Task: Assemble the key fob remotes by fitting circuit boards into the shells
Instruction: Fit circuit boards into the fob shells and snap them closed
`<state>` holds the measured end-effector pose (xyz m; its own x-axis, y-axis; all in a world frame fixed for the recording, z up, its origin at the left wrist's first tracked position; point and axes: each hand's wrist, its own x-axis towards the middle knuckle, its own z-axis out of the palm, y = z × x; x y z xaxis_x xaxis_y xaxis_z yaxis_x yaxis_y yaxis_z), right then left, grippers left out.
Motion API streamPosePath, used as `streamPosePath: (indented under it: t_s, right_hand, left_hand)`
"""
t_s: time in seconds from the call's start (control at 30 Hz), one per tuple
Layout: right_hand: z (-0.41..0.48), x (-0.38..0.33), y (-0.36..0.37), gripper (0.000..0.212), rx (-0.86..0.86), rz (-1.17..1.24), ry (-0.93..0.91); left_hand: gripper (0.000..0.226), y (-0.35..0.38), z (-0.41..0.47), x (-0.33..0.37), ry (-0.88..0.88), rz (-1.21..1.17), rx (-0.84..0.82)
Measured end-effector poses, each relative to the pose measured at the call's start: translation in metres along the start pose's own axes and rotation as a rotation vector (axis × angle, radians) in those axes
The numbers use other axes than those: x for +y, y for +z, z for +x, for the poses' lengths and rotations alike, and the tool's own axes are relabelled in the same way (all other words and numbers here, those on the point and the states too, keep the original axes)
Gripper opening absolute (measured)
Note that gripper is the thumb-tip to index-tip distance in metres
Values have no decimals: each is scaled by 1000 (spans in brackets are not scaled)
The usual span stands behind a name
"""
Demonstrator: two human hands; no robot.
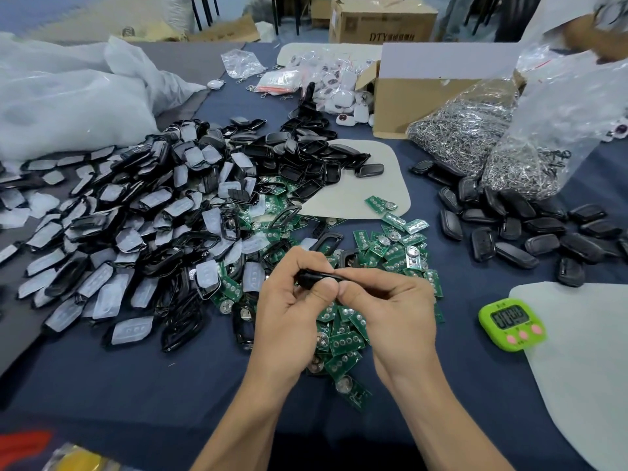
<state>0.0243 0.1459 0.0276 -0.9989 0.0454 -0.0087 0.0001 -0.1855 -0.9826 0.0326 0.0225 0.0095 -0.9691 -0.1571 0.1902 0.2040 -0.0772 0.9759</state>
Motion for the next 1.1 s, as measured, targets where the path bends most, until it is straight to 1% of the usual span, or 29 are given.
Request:
streamPosePath:
  t_s: [0.07, 0.13, 0.2, 0.27, 0.33, 0.4, 0.47, 0.53, 0.6, 0.7, 0.8, 0.87, 0.97, 1.03, 1.1]
  right_hand:
    - [2, 3, -2, 36, -16, -29, 37]
    - [5, 3, -5, 31, -81, -46, 78]
    - [6, 2, -10, 36, -139, -111, 71]
    - [6, -1, -13, 39, -159, -150, 34]
    - [7, -3, -14, 34, -163, -118, 13]
    - [8, -4, -15, 30, -164, -59, 33]
    - [8, -4, -16, 30, -162, -7, 80]
    - [6, -5, -16, 32, -153, 34, 128]
    - [4, -6, -15, 32, -145, 52, 140]
    - [5, -3, -17, 35, -144, 51, 116]
    - [6, -2, -16, 30, -158, 7, 48]
    - [6, -1, -17, 34, -143, -73, -2]
    - [10, 0, -22, 43, -128, -281, -76]
    - [12, 1, -27, 48, -132, -384, -133]
    - [14, 3, -30, 43, -129, -428, -156]
  left_hand:
    - [23, -1, 1, -2, -55, 1, 6]
    - [17, -3, 1, -2, -75, -17, 22]
    - [12, -4, 1, -1, -82, -47, 57]
    - [9, -3, 0, 0, -104, -98, 87]
    - [15, -1, -2, 1, -127, -133, 74]
    - [23, -2, -2, 3, -133, -137, 24]
    - [24, -5, -2, 5, -134, -115, -9]
    - [19, -8, -1, 5, -133, -71, -25]
    - [16, -8, -2, 6, -115, -30, -29]
    - [16, -7, -4, 7, -62, 48, -21]
    - [14, -10, -1, 6, -21, 122, -10]
    - [21, -11, 1, 4, 13, 185, -29]
    - [44, -8, 1, 1, 84, 329, -34]
    - [52, -5, 1, 0, 131, 389, -10]
    - [55, -3, 2, 0, 164, 421, -3]
